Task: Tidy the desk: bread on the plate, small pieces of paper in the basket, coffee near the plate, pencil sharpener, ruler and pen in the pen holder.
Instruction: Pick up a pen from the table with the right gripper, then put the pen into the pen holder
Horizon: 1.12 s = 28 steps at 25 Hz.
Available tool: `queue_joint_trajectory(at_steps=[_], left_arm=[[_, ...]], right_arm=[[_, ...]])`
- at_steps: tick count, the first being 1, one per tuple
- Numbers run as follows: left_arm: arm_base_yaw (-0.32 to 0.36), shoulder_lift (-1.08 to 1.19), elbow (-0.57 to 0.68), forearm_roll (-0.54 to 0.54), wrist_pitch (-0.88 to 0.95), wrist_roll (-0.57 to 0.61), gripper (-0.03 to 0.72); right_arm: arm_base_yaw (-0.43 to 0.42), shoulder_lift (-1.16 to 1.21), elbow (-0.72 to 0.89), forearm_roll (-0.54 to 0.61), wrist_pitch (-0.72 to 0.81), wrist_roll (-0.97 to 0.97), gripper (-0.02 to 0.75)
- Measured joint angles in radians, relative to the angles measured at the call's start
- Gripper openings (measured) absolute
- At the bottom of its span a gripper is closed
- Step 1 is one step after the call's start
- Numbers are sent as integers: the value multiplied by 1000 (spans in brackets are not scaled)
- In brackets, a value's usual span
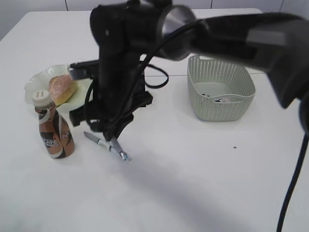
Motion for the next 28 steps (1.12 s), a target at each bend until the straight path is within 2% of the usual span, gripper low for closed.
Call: queue_joint_trajectory(at_steps=[6, 13, 16, 22, 28], left_arm=[[0, 0, 0, 0, 0, 0, 253], [0, 0, 0, 0, 0, 0, 253], [0, 0, 0, 0, 0, 0, 253], [0, 0, 0, 0, 0, 0, 253], [0, 0, 0, 11, 0, 0, 253]], right_arm=[[-160, -136, 0, 42, 10, -36, 60], [-415, -233, 0, 319, 19, -211, 60], [-489, -235, 0, 458, -15, -333, 60], [-532, -182, 0, 739, -112, -619, 60], [-532, -99, 2, 899, -196, -848, 60]])
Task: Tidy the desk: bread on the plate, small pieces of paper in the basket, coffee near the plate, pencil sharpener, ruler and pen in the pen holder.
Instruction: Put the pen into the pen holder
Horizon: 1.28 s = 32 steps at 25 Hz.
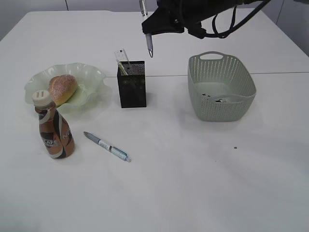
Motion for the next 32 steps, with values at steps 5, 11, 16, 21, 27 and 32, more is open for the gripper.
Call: queue_joint_trajectory(at_steps=[5, 11, 16, 21, 27, 32], left_arm=[[0, 0, 0, 17, 0, 0, 253], [0, 0, 0, 19, -2, 0, 253], [0, 0, 0, 19, -8, 0, 253], [0, 0, 0, 19, -12, 0, 253], [0, 0, 0, 19, -30, 0, 253], [0, 0, 0, 19, -47, 0, 253]], right_arm=[[0, 32, 1, 76, -90, -183, 60], [0, 63, 1, 226, -197, -425, 60], [0, 111, 1, 381, -221, -580, 60], [0, 156, 1, 460, -226, -663, 60], [0, 217, 1, 567, -230, -688, 62], [0, 231, 1, 578, -234, -760, 69]])
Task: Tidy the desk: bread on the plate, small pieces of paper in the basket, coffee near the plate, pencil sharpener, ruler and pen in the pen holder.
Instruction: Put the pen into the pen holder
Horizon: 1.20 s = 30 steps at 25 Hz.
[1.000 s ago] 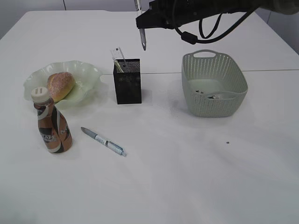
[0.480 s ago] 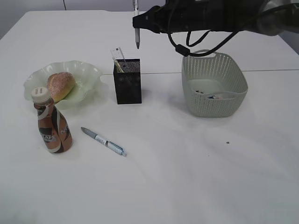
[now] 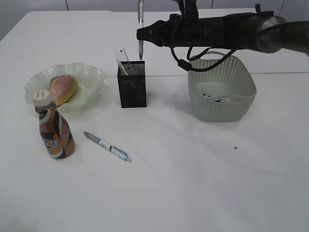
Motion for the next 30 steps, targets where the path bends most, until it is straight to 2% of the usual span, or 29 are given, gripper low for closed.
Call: queue_joint_trajectory(at_steps=[18, 25, 30], left_arm=[[0, 0, 0, 0, -28, 0, 253], [0, 0, 0, 0, -28, 0, 253], [0, 0, 0, 0, -28, 0, 253]], right_arm=[[38, 63, 0, 81, -9, -121, 98], [40, 65, 0, 88, -22, -125, 300], [40, 65, 0, 88, -24, -125, 341]])
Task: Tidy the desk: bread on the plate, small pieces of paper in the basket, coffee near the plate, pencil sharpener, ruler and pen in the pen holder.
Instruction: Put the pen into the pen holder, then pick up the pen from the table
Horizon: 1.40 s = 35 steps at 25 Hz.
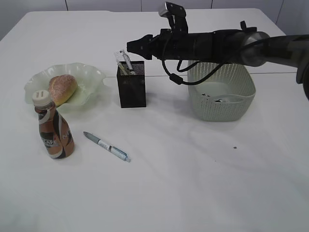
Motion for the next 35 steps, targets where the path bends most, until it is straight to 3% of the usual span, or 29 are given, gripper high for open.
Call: queue_joint_trajectory(at_steps=[4, 6, 11, 15, 25, 28, 35], left_arm=[[0, 0, 0, 1, 0, 0, 253], [0, 0, 0, 1, 0, 0, 253], [0, 0, 0, 1, 16, 0, 253], [0, 0, 0, 1, 29, 0, 253], [0, 0, 0, 1, 31, 0, 253], [0, 0, 0, 1, 31, 0, 253], [0, 0, 0, 1, 33, 0, 253]], right_arm=[[2, -29, 0, -10, -33, 57, 344], [2, -75, 0, -72, -80, 160, 344], [13, -190, 0, -477, -83, 611, 345], [29, -256, 0, -807, 34, 937, 345], [104, -371, 0, -1265, 375, 1374, 345], [123, -375, 0, -1359, 454, 1434, 345], [156, -405, 32, -1445, 470, 1518, 345]])
